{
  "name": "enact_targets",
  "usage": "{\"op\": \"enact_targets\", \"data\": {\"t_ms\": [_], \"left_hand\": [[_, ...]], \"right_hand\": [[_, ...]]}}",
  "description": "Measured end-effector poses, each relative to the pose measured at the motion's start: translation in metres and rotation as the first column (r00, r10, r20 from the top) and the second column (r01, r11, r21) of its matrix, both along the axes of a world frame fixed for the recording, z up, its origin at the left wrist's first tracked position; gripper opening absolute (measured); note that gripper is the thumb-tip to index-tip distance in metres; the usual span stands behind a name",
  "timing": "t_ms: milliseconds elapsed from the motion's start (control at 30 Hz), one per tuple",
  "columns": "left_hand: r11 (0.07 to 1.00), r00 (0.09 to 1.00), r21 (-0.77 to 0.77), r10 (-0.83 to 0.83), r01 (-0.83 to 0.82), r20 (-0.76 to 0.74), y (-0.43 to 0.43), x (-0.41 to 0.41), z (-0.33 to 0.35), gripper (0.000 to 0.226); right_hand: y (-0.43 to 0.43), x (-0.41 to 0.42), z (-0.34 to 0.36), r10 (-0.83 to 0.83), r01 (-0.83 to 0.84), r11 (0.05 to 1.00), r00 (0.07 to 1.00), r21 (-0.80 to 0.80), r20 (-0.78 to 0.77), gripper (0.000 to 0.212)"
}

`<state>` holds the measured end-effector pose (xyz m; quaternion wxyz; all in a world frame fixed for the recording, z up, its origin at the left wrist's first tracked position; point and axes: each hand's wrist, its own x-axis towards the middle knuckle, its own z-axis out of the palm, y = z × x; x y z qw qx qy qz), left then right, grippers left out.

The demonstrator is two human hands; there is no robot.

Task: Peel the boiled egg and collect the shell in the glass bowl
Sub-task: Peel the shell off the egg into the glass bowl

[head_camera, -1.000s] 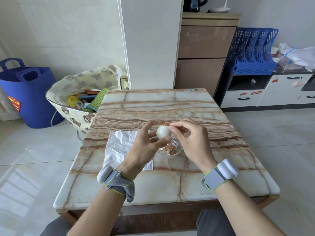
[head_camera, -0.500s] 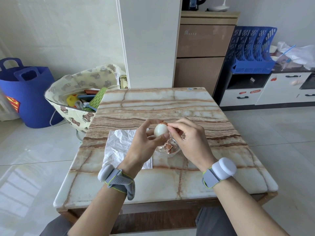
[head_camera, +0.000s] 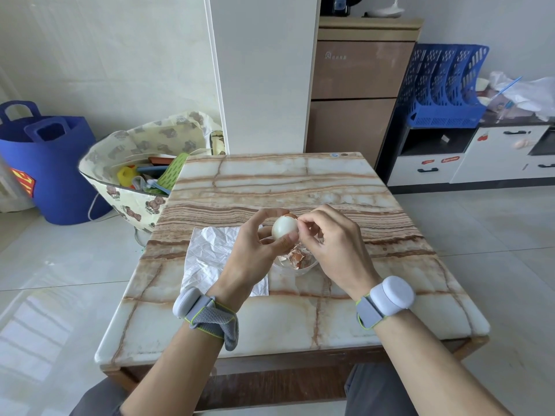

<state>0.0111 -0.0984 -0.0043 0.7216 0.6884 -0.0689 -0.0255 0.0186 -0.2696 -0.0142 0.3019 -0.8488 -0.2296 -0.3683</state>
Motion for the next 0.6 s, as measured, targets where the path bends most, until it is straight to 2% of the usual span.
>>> {"op": "enact_targets", "data": {"t_ms": [233,367,600], "left_hand": [[0.999,1.0,-0.022,-0.027,0.027,-0.002,-0.0012,-0.0002,-0.0014,0.037],[0.998,0.999,-0.055,-0.034,0.034,-0.001,0.0006,-0.0011,-0.0006,0.037],[0.997,1.0,-0.072,-0.016,0.016,-0.001,-0.0011,-0.0026,-0.0001,0.038]], "right_hand": [[0.0009,0.0032,-0.0031,0.06,0.01,0.946,0.977,0.324,-0.206,0.008],[-0.0018,0.0045,-0.0045,0.057,0.043,0.927,0.966,0.374,-0.253,0.009],[-0.0031,0.0038,-0.006,0.036,0.077,0.927,0.956,0.368,-0.291,0.012]]}}
